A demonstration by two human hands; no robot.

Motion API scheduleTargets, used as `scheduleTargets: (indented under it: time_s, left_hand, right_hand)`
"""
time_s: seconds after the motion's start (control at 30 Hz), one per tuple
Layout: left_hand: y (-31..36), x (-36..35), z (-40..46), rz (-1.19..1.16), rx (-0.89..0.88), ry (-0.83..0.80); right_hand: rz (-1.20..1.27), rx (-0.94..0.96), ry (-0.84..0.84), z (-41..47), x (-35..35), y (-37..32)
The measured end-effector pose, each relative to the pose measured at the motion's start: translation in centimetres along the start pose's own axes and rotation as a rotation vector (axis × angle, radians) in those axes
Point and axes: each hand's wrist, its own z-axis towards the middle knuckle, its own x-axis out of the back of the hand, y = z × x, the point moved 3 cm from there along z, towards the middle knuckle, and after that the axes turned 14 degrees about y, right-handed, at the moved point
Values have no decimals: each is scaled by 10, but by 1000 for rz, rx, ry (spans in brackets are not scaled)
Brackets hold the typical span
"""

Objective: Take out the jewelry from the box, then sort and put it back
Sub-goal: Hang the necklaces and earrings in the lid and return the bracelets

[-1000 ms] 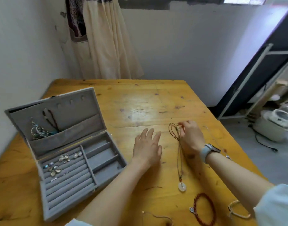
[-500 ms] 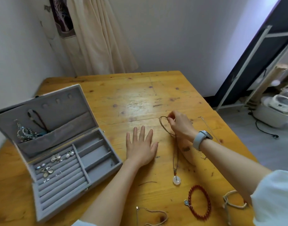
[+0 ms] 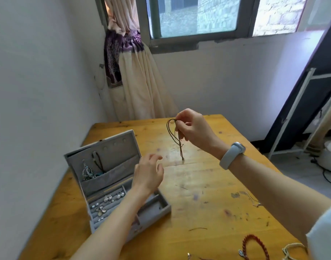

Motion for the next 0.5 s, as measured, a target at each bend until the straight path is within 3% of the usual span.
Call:
scheduleTargets:
  time_s: [0.2,0.37,0.5]
  left_hand:
    - [-72,64,-9,374,-25,145]
    - [-114,67,-19,629,-51,38]
    - [-129,60,-23,697,-71,-14]
  right_hand:
    - [210,-24,88,27,-59,-46]
    - [328,-145,0,37,-118,-63]
    - [335,-178,-37,34,-150,-71]
